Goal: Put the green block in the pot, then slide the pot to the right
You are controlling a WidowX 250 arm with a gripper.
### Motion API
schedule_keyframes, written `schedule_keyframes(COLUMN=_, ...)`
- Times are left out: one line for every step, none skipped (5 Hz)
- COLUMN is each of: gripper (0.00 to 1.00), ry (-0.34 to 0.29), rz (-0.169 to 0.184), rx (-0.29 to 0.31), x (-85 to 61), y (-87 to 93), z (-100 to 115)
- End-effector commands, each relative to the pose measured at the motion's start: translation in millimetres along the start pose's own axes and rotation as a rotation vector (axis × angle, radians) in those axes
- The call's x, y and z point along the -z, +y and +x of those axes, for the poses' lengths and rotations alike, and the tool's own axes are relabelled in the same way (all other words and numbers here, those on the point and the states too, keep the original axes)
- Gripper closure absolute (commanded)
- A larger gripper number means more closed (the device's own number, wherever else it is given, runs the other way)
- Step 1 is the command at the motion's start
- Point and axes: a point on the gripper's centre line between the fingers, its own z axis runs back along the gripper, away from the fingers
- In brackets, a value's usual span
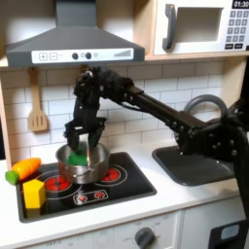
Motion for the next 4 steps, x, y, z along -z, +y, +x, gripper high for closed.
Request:
schedule_keyframes(gripper=0.00, ry=0.036, rz=0.002, rx=0.028, x=8.4, y=0.6, z=-3.5)
schedule_keyframes(gripper=0.00, ry=0.060, rz=-0.002, rx=0.057, x=15.7, y=-4.5, z=-7.5)
schedule_keyframes(gripper=0.00, ry=0.100, rz=-0.010, rx=0.077, x=28.7, y=-9.9, z=-16.8)
schedule_keyframes(gripper=0.00, ry=0.121, rz=-0.014, rx=0.090, x=35.7, y=-10.7, z=-20.0)
